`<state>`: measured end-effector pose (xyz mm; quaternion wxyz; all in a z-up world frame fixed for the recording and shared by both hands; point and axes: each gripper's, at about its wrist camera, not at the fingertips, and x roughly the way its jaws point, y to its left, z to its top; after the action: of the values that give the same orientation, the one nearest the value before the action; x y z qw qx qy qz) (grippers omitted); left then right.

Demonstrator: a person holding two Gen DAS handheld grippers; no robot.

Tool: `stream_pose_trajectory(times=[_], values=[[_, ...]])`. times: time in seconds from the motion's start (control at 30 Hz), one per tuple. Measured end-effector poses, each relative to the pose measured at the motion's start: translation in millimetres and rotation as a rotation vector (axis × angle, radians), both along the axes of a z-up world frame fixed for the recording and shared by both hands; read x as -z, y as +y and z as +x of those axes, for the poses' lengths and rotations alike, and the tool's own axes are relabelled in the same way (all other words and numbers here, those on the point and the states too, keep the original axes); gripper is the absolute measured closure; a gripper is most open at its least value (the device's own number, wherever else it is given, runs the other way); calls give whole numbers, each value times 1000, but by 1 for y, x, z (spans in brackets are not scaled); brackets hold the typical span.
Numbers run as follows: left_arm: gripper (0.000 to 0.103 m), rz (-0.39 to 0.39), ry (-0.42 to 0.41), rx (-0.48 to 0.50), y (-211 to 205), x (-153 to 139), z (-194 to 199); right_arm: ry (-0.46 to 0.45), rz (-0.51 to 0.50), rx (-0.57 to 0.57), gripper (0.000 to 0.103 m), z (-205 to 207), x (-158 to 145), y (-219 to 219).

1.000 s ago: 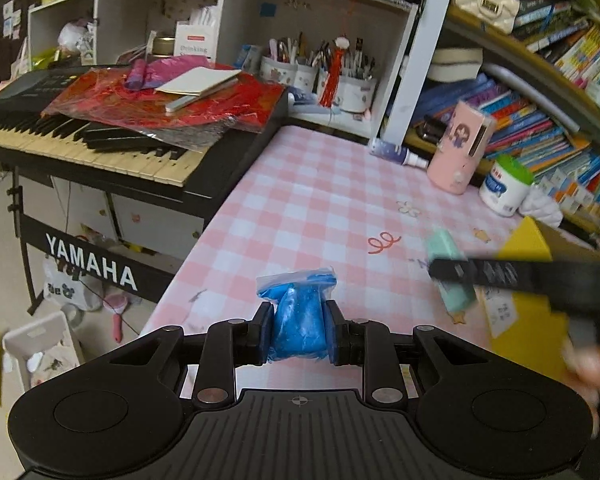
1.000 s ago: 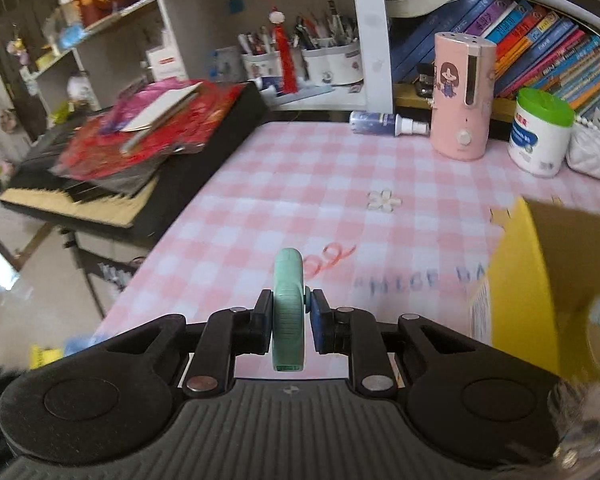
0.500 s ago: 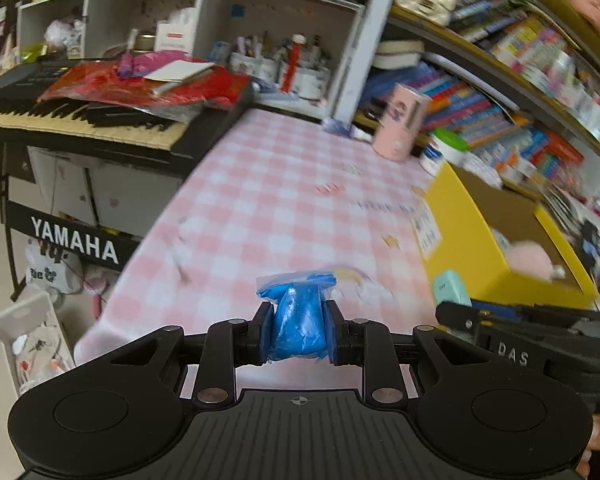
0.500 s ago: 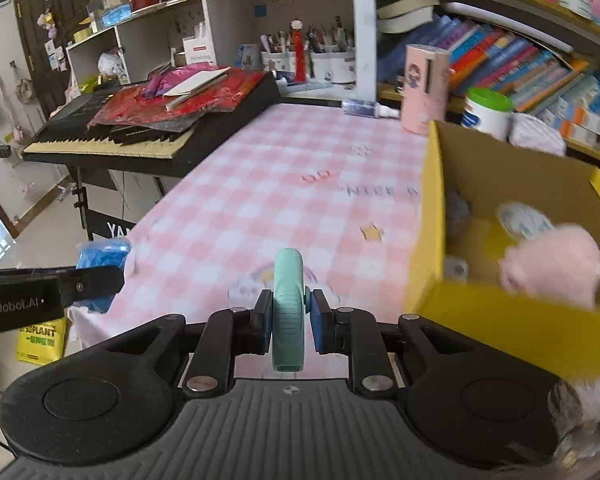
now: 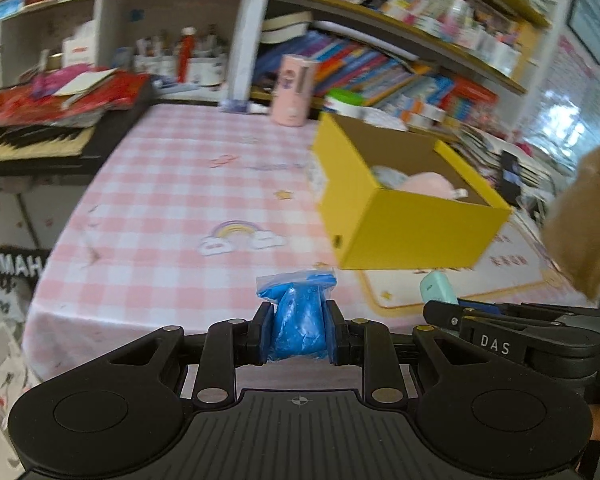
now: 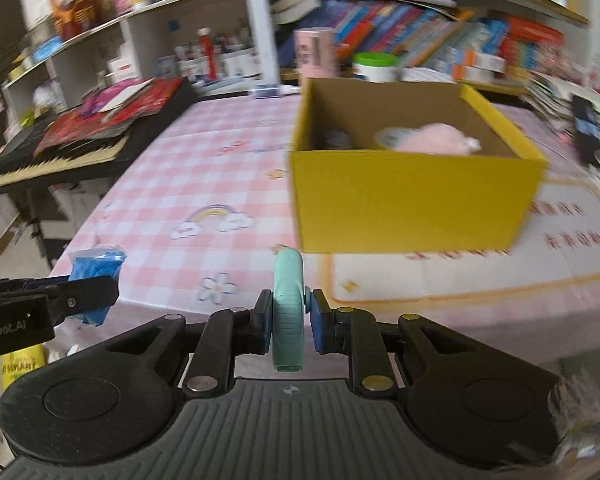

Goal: Organize objects
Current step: 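Carry the blue packet and green roller over the yellow box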

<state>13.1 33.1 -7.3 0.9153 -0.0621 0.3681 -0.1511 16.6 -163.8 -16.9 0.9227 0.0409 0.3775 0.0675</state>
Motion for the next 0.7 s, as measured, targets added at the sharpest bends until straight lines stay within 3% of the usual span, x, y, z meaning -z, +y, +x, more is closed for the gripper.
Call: stream_pose_trajectory(times=[0.33,0.7], values=[[79,-10,-12,150,-47,-1,9,13,-4,162,85,-22,-1,-48],[79,16,-50,208,-93,-9,25,6,-4,229,85,-16,-2,-88]])
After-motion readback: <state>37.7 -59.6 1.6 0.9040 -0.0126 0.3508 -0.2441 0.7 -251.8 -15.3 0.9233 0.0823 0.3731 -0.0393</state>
